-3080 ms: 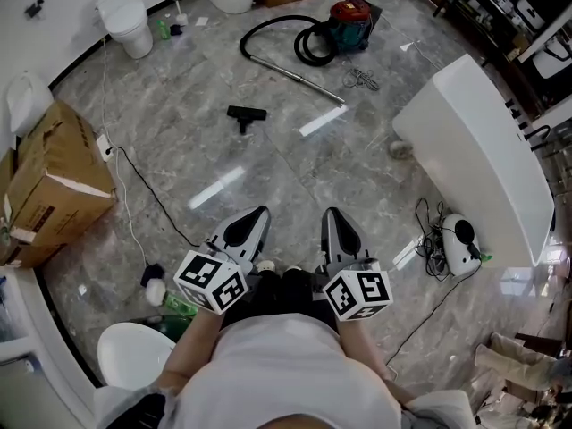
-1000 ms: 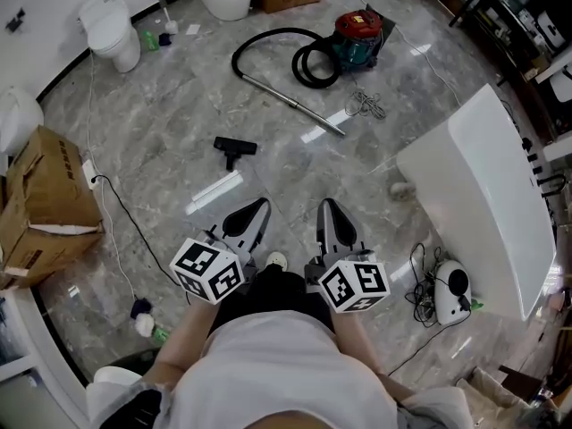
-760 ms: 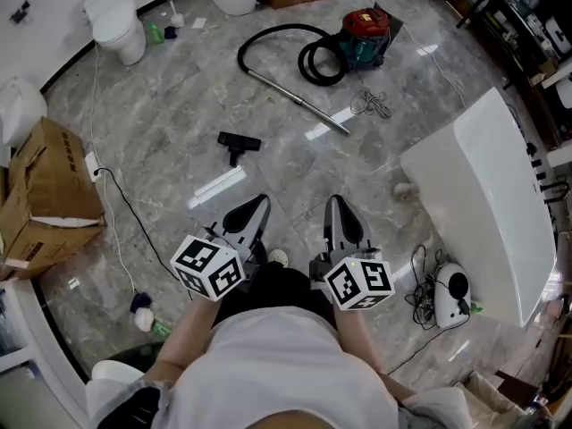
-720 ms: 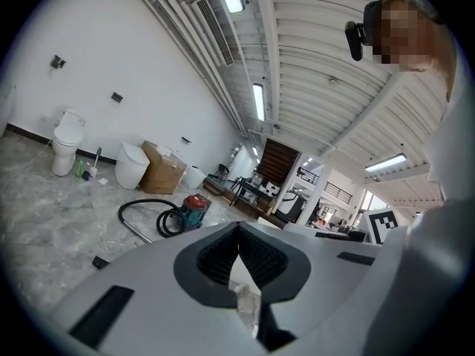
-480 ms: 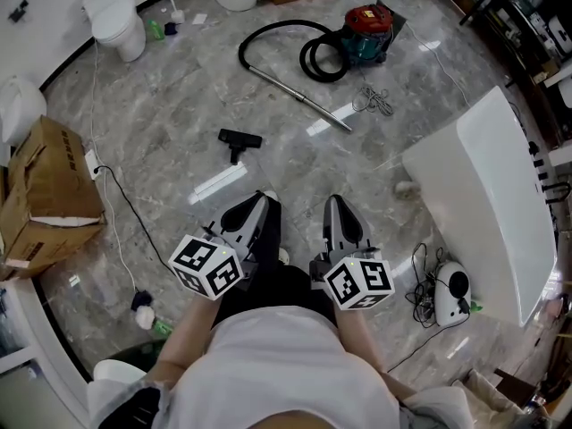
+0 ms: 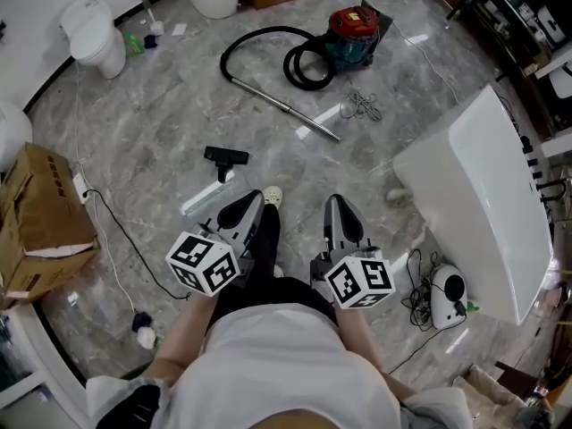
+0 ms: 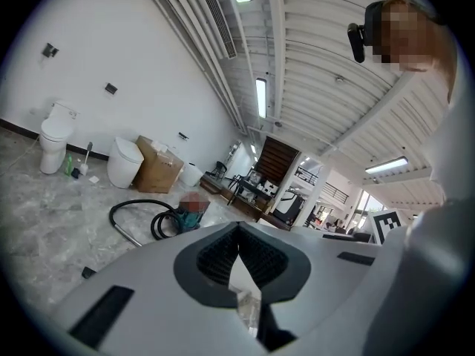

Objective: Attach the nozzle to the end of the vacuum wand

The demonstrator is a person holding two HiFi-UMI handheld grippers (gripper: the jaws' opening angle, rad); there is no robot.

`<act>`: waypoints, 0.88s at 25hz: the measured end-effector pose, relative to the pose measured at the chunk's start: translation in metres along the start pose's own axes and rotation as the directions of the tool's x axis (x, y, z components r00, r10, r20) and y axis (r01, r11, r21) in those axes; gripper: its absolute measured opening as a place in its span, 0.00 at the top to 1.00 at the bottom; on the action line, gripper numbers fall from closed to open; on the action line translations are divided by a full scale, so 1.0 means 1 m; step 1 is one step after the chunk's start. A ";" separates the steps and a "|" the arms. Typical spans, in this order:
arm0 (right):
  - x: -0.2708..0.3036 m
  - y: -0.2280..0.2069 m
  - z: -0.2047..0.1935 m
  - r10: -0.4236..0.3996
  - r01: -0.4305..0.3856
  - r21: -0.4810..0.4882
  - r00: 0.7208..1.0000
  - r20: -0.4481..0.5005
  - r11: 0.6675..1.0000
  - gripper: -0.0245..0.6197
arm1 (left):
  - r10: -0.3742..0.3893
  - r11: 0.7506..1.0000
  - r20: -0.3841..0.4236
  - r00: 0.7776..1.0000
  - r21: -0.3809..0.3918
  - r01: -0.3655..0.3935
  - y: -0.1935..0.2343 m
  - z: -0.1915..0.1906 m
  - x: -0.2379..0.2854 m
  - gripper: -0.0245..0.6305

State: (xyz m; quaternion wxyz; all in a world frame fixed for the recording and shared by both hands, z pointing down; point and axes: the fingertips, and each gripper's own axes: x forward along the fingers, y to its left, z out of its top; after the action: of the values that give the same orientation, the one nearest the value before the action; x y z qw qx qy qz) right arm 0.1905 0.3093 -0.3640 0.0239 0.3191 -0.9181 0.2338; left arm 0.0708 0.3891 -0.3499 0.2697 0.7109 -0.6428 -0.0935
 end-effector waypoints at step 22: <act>0.202 -0.077 0.092 -0.073 0.072 0.019 0.996 0.044 0.997 0.93 | -0.114 0.993 -0.065 0.991 0.011 0.115 0.098 0.118 0.200 0.95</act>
State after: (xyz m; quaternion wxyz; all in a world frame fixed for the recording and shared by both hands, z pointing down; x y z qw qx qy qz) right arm 0.0854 0.0989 -0.3748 0.0089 0.3578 -0.9041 0.2336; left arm -0.0395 0.1629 -0.3562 0.2792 0.7513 -0.5926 -0.0809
